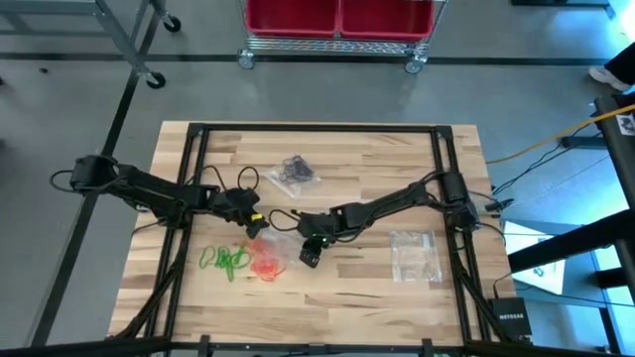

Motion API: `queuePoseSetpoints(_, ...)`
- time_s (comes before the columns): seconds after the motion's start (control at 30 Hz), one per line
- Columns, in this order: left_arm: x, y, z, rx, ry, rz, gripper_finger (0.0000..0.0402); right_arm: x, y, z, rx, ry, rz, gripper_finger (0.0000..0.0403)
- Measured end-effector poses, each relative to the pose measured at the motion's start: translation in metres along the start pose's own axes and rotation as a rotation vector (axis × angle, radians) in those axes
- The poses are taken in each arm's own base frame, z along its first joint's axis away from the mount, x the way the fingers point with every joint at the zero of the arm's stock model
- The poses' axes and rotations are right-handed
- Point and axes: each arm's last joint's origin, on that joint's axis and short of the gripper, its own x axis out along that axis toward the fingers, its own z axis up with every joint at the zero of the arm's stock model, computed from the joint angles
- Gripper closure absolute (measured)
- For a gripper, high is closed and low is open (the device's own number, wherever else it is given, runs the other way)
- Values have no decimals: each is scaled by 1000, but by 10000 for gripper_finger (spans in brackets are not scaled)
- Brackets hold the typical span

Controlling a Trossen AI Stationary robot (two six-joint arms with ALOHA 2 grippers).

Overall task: Sort rubber bands
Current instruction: Open the transparent zip bag

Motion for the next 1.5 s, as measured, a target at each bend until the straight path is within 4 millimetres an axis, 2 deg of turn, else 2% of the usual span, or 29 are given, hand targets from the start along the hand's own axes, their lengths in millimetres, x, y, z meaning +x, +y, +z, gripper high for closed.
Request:
queuePoseSetpoints(0.3,0,-5,-3,0,42,-74,242,7,-8,5,14,-21,6,249)
queuePoseSetpoints(0.43,0,-5,-8,91,99,-72,242,6,-11,8,16,-38,-10,249)
queuePoseSetpoints(0.53,-3,-4,-5,104,107,-50,242,6,-11,7,14,-44,-21,249)
queuePoseSetpoints(0.63,-9,-13,3,116,74,-85,242,8,-11,7,10,-46,-18,249)
queuePoseSetpoints(0.8,-16,-9,3,41,115,3,242,9,-11,7,9,-48,-21,249)
queuePoseSetpoints(0.97,-8,-2,-2,27,151,86,242,9,-11,7,2,-51,-24,249)
queuePoseSetpoints(1.13,6,-6,-3,56,144,55,242,9,-11,7,-8,-54,-23,249)
queuePoseSetpoints(1.27,16,-12,-4,64,163,-35,242,9,-11,7,-10,-52,-24,249)
queuePoseSetpoints(1.5,21,-17,-6,117,160,-88,246,9,-11,7,-10,-51,-24,249)
